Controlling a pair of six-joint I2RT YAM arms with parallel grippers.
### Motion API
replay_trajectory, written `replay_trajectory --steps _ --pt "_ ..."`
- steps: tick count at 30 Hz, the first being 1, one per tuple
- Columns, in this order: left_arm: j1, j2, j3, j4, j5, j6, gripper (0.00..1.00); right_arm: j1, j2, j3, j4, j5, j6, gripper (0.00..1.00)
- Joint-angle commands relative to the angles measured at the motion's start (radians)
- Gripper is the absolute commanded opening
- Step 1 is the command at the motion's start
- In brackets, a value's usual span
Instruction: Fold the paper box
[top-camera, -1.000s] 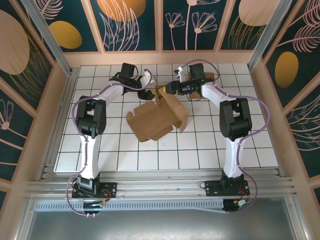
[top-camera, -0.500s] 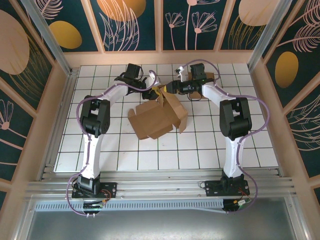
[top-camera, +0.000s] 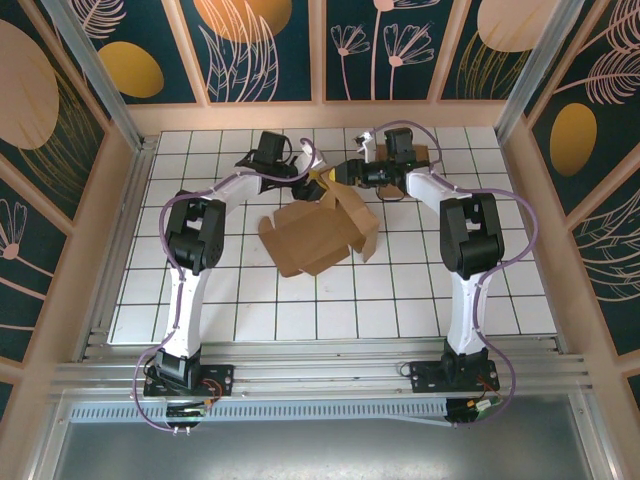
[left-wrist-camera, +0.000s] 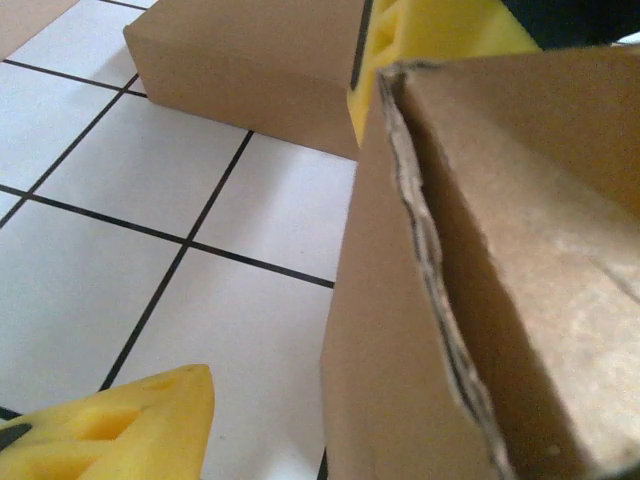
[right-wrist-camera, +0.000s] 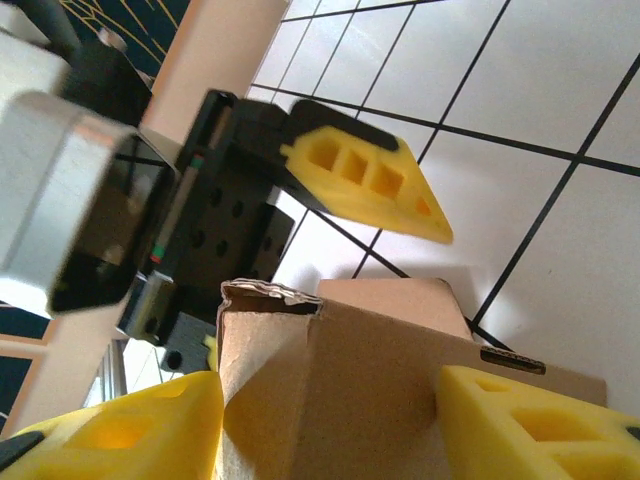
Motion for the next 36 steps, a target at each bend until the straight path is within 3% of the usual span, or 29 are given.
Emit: replay_trajectory --steps 1,5,10,18,22,26,30,31,32,33,35,36 --pt "-0.026 -0.034 -0.039 0.119 0.039 -0.056 0.54 0.029 0.0 -0.023 0.025 -0.069 0.037 0.59" --pt "-0.027 -0.03 -0.028 0.117 0.016 -0.084 0.39 0.028 0.002 -0.018 0.018 -0.064 0.039 0.6" --pt "-0.04 -0.043 -0.052 0.136 -0.096 -0.163 0.29 0.028 -0.004 -0.024 0.026 -0.065 0.053 0.64" --pt "-0.063 -0.081 -0.105 0.131 -0.229 -0.213 0.33 0.029 -0.006 -0.019 -0.012 -0.031 0.028 0.63" --pt "-0.062 -0.107 -0.137 0.126 -0.313 -0.201 0.12 0.028 -0.01 -0.007 -0.054 -0.003 -0.003 0.63" --pt "-0.063 -0.131 -0.173 0.145 -0.381 -0.212 0.0 0.028 -0.016 -0.009 -0.058 0.005 -0.006 0.63" --pt "-0.067 -0.137 -0.189 0.184 -0.394 -0.264 0.0 0.034 -0.022 -0.02 -0.038 0.011 0.007 0.63" --pt "-0.07 -0.136 -0.192 0.193 -0.396 -0.277 0.06 0.036 -0.025 -0.027 -0.028 0.012 0.015 0.63" --pt "-0.073 -0.137 -0.193 0.199 -0.403 -0.286 0.23 0.038 -0.027 -0.031 -0.018 0.013 0.022 0.63" --pt "-0.076 -0.14 -0.2 0.209 -0.411 -0.294 0.32 0.039 -0.03 -0.04 -0.006 0.013 0.029 0.63" --pt "-0.079 -0.14 -0.212 0.233 -0.432 -0.309 0.3 0.042 -0.036 -0.051 0.013 0.013 0.043 0.63" --pt "-0.08 -0.137 -0.213 0.245 -0.454 -0.32 0.22 0.041 -0.039 -0.056 0.016 0.016 0.049 0.63"
